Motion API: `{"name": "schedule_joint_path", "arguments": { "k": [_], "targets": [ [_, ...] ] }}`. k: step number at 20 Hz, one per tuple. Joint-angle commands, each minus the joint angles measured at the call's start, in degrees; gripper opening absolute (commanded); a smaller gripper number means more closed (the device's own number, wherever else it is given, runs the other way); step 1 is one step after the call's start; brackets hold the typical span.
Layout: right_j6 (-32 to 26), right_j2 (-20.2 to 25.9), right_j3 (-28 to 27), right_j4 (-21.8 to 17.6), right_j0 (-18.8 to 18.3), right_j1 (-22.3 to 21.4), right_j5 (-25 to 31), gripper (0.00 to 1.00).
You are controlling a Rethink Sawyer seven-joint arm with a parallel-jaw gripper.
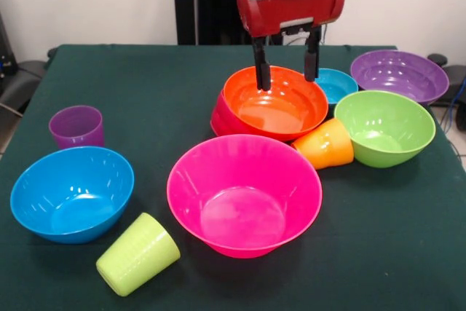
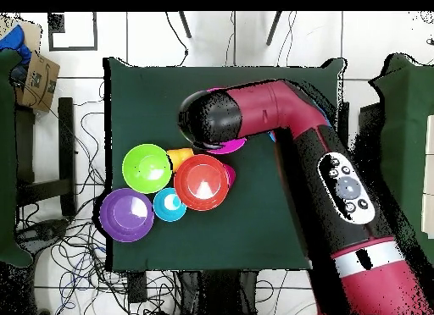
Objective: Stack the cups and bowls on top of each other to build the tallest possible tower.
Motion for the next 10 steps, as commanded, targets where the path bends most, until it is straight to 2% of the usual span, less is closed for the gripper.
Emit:
{"name": "schedule_joint_path", "arguments": {
  "k": [1, 10],
  "targets": [
    [0.0, -5.0, -0.3, -7.1, 3.9, -4.3, -3.2, 1.00],
    [2.8, -6.9, 1.8, -7.1, 5.6, -5.5, -5.1, 1.00]
  ]
}}
